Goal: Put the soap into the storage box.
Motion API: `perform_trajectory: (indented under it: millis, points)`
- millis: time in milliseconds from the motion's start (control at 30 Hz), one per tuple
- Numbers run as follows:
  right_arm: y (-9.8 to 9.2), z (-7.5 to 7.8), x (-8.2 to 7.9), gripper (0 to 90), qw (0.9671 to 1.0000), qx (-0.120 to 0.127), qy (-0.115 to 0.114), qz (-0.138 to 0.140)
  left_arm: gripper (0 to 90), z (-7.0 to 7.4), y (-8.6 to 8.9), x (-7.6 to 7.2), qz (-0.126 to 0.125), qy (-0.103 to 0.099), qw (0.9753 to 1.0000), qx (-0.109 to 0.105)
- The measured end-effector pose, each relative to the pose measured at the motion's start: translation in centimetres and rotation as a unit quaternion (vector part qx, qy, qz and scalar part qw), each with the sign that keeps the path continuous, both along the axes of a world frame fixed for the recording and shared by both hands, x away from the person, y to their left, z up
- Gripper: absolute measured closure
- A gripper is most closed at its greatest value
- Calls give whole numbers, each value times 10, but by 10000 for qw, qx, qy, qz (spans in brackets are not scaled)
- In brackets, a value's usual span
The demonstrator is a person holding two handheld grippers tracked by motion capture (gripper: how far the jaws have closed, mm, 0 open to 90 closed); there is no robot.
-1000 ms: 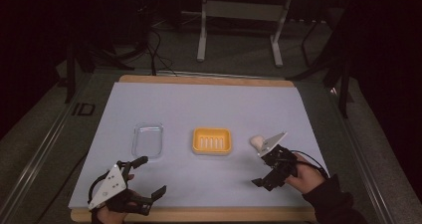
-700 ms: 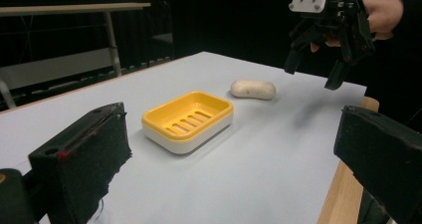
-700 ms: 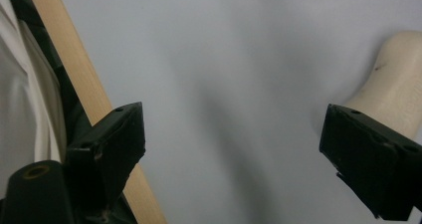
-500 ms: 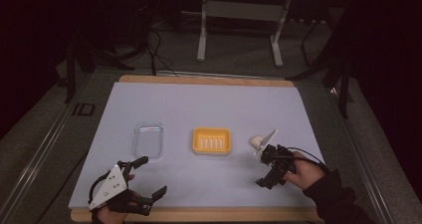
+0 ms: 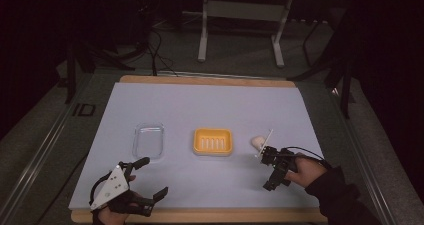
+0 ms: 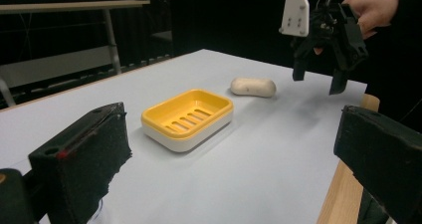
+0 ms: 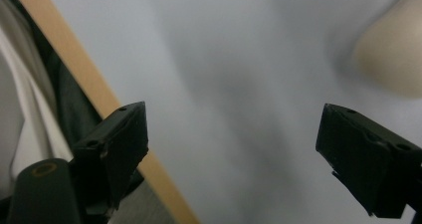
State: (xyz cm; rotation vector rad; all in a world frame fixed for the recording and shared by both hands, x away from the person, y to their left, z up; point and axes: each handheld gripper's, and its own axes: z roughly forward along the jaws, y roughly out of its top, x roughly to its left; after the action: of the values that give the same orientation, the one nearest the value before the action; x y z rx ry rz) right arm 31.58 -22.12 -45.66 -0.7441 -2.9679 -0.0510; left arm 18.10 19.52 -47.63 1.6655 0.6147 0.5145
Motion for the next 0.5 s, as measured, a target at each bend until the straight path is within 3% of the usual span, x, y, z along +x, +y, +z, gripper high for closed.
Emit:
perform_trajectory:
  millis: [167, 500]
  points:
    - [3, -1, 5, 124, 9995, -227, 175, -113, 12, 0, -1, 0, -7, 4, 10000, 0]
    - [4, 2, 23, 113, 9977, -319, 87, -598, 12, 0, -1, 0, -18, 13, 10000, 18]
